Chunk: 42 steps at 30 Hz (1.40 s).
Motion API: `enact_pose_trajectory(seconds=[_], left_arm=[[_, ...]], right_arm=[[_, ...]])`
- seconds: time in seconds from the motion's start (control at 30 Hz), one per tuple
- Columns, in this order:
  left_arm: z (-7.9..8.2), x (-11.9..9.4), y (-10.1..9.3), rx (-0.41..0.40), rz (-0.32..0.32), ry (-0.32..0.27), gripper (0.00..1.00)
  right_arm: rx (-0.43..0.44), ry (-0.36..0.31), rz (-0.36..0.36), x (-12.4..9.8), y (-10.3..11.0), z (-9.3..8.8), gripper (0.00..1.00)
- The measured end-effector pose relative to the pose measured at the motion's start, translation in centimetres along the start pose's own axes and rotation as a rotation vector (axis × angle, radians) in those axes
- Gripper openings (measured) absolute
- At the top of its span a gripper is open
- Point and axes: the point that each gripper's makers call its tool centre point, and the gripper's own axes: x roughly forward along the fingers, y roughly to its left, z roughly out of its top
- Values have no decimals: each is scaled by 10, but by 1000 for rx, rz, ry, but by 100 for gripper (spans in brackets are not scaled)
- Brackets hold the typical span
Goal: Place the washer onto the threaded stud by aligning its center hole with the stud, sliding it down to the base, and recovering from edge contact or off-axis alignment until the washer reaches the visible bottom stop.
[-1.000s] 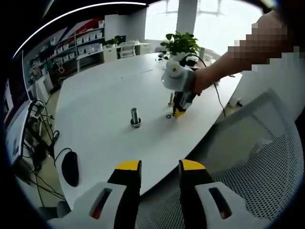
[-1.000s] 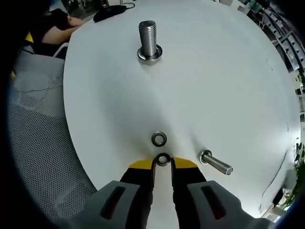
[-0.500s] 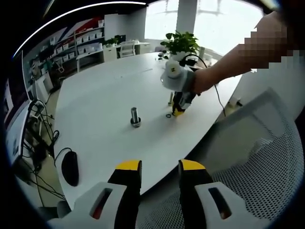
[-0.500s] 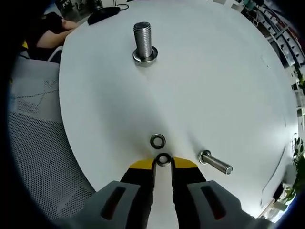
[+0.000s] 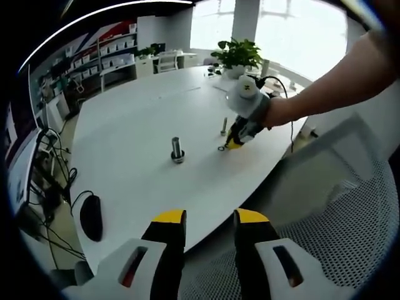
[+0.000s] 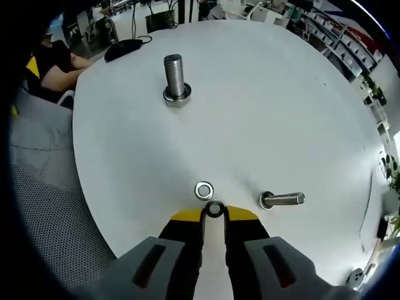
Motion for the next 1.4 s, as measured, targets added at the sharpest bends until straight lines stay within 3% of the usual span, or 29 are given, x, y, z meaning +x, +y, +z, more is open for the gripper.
enact_pose_trajectory(seconds=[0.17, 0.4, 0.67, 0.9, 1.07, 1.23, 1.4], left_arm=[[2, -2, -1, -6, -1, -10, 28], [-2, 0, -1, 2, -6, 9, 28], [-2, -2, -2, 4, -5, 7, 28], [0, -3, -2, 6, -5, 0, 28], [0, -3, -2, 10, -5, -1, 28], [1, -4, -2, 12, -6, -6, 28], [1, -5, -3, 11, -6, -11, 28]], right_arm=[[56, -30, 4, 3, -5, -2, 14], [69, -28, 9, 0, 0, -2, 14], [96, -26, -7, -14, -11, -9, 14], [97, -49, -25, -34, -23, 0, 14], [47, -77, -48, -46, -31, 10, 14], [70, -123, -63, -60, -37, 21, 14], [9, -134, -91, -62, -39, 27, 14]])
